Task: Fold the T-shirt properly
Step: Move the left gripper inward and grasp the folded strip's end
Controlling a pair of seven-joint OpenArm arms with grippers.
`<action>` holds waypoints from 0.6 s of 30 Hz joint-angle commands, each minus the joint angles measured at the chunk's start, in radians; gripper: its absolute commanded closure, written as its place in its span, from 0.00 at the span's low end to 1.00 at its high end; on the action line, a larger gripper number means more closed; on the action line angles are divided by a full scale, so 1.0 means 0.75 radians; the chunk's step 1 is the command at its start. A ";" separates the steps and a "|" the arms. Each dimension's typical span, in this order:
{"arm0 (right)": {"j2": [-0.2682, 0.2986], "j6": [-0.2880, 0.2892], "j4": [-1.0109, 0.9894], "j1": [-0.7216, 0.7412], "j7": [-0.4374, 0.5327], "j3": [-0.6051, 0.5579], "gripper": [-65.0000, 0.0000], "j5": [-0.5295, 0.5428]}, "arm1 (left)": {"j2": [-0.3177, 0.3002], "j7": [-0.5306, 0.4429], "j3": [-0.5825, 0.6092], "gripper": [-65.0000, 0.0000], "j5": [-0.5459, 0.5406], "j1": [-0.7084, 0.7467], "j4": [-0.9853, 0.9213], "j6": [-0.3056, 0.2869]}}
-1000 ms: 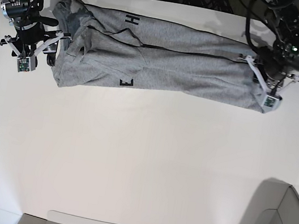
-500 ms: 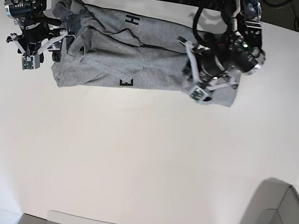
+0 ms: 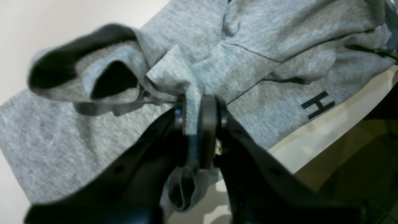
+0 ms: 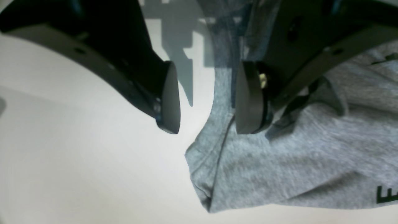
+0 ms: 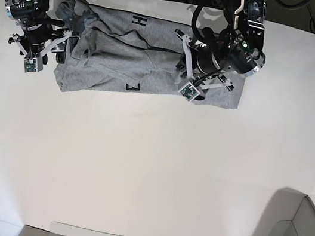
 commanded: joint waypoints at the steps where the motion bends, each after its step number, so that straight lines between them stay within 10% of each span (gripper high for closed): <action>1: 0.013 0.015 0.022 0.011 0.025 0.001 0.56 0.017 | 0.008 -0.021 0.002 0.85 -0.016 -0.011 0.026 -0.002; 6: 0.013 0.015 0.022 0.014 0.025 0.001 0.56 0.017 | 0.014 -0.018 0.011 0.65 -0.026 -0.011 0.034 -0.002; 18: 0.013 0.015 0.026 0.026 0.025 0.001 0.56 0.017 | -0.013 -0.018 -0.264 0.86 -0.318 -0.019 0.046 -0.002</action>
